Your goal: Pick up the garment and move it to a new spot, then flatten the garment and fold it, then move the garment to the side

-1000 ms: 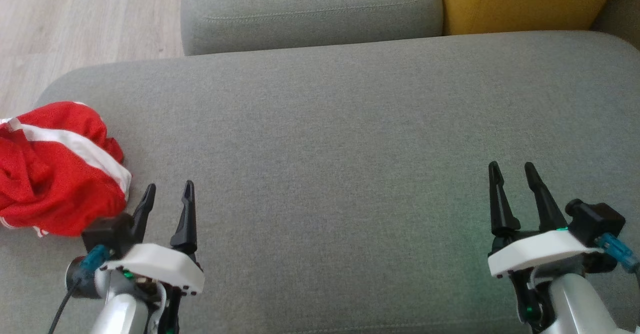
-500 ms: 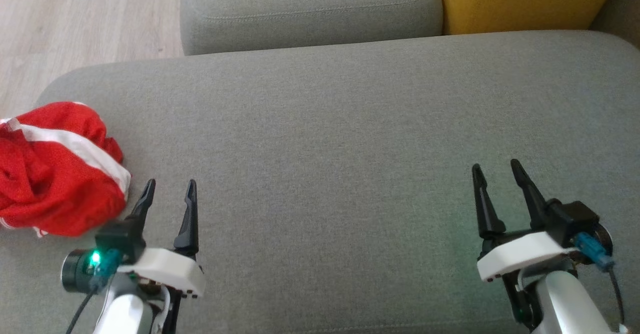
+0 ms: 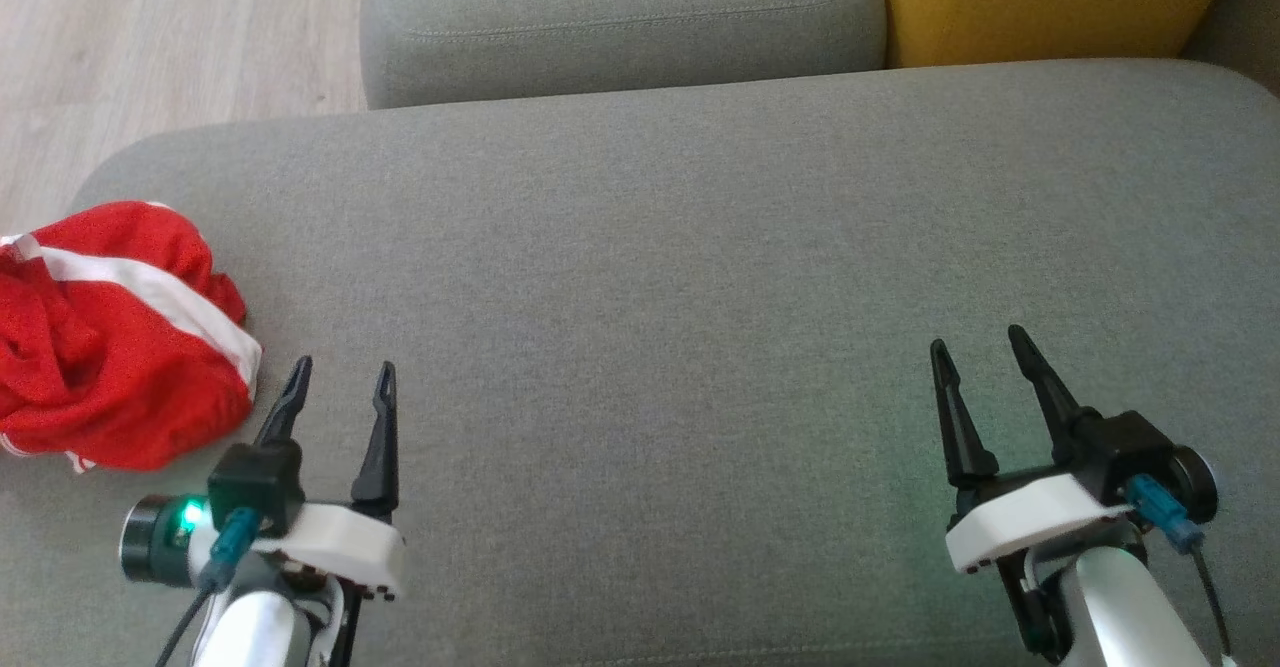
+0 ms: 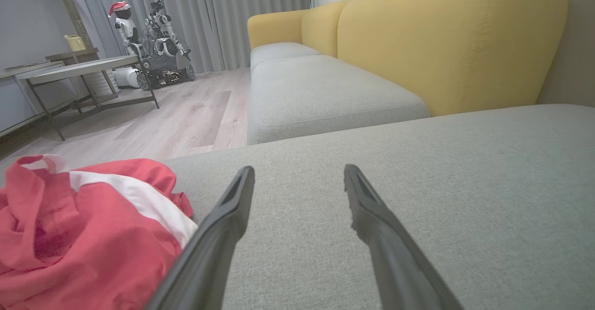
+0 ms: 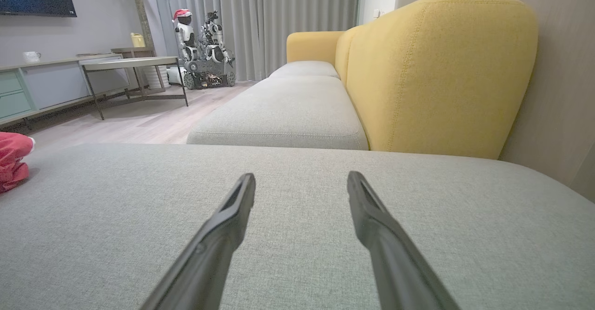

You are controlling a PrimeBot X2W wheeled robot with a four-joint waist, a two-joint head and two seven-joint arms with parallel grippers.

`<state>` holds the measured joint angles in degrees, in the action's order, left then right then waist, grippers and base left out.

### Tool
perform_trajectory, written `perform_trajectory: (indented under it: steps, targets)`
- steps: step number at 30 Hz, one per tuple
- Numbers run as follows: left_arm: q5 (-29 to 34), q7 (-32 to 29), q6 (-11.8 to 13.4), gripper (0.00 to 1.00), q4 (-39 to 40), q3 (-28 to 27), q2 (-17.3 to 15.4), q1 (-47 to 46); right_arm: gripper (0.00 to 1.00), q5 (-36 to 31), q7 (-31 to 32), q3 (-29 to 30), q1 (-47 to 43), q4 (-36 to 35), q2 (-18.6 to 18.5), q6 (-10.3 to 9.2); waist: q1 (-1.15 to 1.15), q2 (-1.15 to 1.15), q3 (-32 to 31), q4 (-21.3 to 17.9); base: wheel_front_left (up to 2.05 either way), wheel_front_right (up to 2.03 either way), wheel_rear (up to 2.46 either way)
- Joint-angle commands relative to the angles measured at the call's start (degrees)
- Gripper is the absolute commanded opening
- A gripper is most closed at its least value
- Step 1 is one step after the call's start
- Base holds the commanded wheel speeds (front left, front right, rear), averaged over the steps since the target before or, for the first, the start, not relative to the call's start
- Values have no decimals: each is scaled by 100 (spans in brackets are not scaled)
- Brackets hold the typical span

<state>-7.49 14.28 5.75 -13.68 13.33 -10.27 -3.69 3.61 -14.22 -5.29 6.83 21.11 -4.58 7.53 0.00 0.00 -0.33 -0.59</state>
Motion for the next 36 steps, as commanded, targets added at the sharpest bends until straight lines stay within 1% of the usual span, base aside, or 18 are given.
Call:
perform_trajectory:
  steps: [1,6,14,31,36]
  targets:
    - [26,72,-14,100,144,-281,-52,-197,100,8,-78,-122,327,-158,-25,-4,0,0,-1,2,0,0,0]
    - [-21,72,-114,100,90,-412,33,-170,100,194,-78,-97,313,-121,10,-4,0,0,-8,7,0,0,0]
    - [40,72,-221,100,37,-541,136,-152,100,304,-78,-102,326,-85,-1,-4,0,0,-9,6,0,0,0]
    - [174,72,-397,100,-43,-721,294,-156,100,290,-78,-98,352,-97,-16,-4,0,0,-14,19,0,0,0]
    - [207,72,-437,100,-55,-750,336,-162,100,258,-78,-62,344,-140,-12,-4,0,0,-24,89,0,0,0]
